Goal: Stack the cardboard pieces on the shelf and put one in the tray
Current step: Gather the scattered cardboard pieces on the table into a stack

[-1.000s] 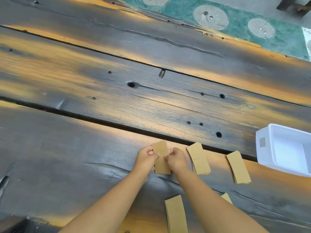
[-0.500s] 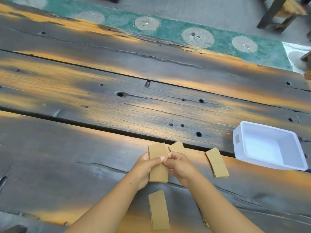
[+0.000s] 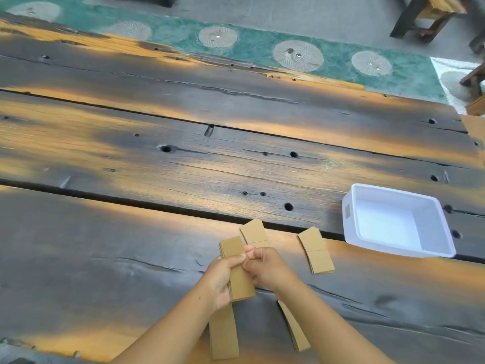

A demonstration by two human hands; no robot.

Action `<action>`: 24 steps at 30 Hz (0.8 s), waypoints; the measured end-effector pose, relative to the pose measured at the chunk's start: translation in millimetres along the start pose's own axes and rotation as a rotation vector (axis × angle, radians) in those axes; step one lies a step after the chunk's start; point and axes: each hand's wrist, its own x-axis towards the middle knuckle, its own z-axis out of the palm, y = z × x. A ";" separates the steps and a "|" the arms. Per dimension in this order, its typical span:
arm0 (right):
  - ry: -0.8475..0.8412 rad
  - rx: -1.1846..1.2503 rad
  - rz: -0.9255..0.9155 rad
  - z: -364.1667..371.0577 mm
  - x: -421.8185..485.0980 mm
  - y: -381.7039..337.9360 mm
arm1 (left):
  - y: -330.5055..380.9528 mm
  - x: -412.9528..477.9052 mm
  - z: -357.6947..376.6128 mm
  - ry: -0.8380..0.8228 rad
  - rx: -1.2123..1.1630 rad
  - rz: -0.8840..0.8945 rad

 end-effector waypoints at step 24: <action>0.426 -0.198 0.263 -47.7 101.6 17.8 | 14.7 99.4 5.3 0.290 -0.012 -0.034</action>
